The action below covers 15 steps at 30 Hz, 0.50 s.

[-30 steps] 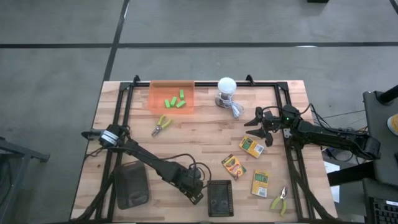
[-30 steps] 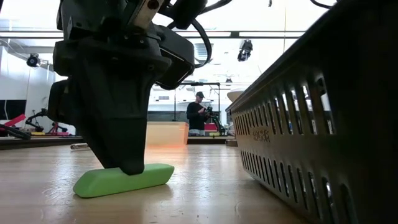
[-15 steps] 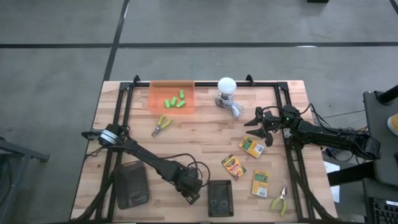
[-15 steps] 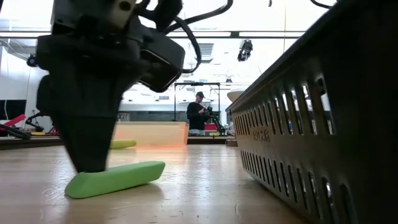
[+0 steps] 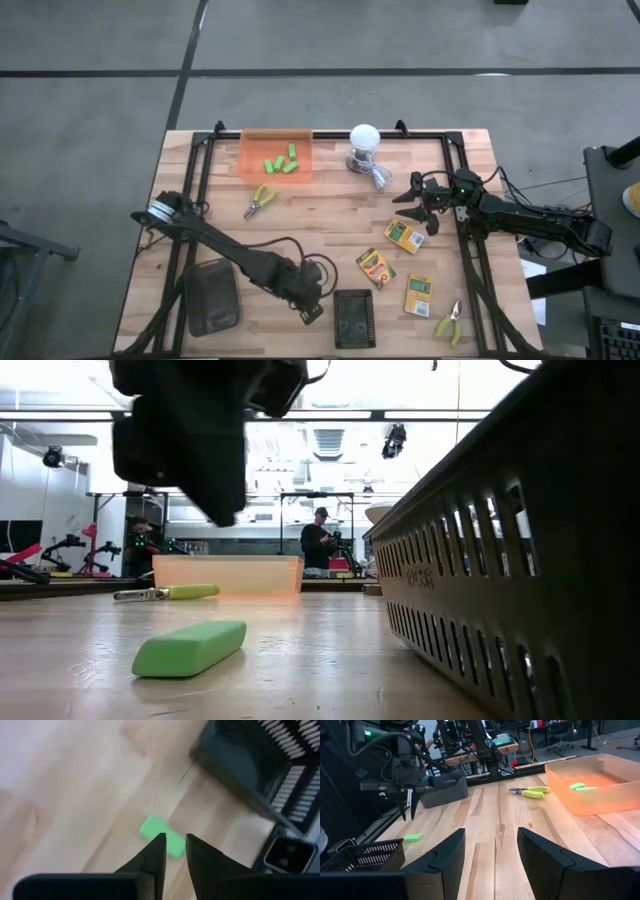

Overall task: Pick & Place School Supplies
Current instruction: Put the green eraser into the orange bin

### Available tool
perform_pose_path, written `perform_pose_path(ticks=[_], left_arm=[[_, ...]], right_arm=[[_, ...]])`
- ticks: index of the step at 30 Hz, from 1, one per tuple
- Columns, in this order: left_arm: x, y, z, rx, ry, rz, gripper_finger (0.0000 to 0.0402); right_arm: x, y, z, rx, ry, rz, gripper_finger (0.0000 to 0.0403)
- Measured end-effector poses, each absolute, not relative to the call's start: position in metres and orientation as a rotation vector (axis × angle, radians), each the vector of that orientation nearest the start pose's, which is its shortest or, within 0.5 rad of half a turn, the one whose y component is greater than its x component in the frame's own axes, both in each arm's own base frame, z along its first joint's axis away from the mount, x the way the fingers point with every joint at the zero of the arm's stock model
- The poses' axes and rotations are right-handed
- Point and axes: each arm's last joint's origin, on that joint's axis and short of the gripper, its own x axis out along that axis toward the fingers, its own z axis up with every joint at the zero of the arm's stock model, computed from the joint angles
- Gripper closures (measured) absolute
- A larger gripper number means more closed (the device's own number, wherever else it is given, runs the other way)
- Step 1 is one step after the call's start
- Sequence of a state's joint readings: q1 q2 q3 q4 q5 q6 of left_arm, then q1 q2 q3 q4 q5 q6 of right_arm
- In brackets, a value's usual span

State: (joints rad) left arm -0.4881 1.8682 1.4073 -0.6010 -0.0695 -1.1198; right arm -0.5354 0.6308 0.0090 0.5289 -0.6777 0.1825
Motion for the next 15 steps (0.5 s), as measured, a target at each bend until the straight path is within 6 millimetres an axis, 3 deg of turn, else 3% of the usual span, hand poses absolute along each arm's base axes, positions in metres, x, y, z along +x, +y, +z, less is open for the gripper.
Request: perform_pose_path(ticks=[6, 15], left_arm=[[0.355, -0.186, 0.230, -0.657, 0.982, 0.141, 0.0323], [0.353, -0.189, 0.211, -0.541, 0.955, 0.041, 0.0323]], right_arm=[[0.122, -0.051, 0.157, 0.234, 0.089, 0.135, 0.0225], [0.122, -0.051, 0.157, 0.235, 0.089, 0.136, 0.0225]])
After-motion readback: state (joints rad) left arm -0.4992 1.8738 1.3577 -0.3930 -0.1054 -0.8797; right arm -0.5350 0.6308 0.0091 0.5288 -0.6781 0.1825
